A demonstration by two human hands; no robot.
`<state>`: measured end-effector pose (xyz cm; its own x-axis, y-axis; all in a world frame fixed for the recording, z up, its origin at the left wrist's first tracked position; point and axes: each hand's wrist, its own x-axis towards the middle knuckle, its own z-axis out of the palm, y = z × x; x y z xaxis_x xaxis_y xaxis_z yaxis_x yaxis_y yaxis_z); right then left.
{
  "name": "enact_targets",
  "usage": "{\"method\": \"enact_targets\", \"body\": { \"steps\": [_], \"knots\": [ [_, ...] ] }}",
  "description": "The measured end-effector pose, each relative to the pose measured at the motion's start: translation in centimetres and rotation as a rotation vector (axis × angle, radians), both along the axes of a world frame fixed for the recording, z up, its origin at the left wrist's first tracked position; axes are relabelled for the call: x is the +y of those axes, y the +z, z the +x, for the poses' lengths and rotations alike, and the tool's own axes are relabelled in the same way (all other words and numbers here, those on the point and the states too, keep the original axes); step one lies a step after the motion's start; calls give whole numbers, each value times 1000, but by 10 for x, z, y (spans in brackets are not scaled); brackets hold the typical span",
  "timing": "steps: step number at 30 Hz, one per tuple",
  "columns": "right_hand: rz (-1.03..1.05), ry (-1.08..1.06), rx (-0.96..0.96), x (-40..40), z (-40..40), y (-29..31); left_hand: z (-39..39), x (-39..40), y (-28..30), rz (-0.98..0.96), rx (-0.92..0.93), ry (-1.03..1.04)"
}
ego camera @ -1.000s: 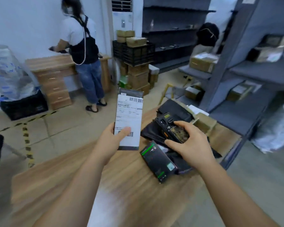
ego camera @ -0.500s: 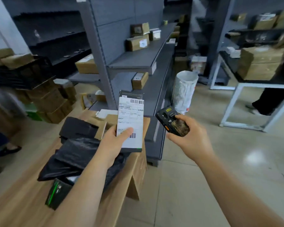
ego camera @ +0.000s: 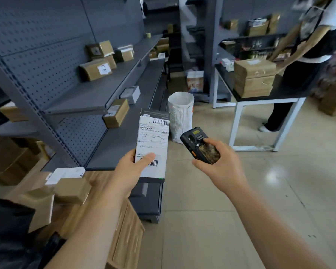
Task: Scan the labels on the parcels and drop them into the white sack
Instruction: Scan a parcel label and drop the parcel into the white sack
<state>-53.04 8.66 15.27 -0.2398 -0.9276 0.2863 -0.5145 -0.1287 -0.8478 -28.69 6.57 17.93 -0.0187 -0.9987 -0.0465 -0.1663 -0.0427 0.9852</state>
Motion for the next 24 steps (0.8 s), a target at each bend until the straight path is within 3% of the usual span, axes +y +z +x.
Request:
{"method": "enact_targets", "body": {
  "steps": [11, 17, 24],
  "knots": [
    [-1, -42, 70, -192, -63, -13, -65, -211, -39, 46, 111, -44],
    [-10, -102, 118, -313, -100, 15, -104, -347, -26, 43, 148, -79],
    [36, -101, 109, -423, -123, 1, -126, -461, -30, 64, 169, -58]
  ]
}}
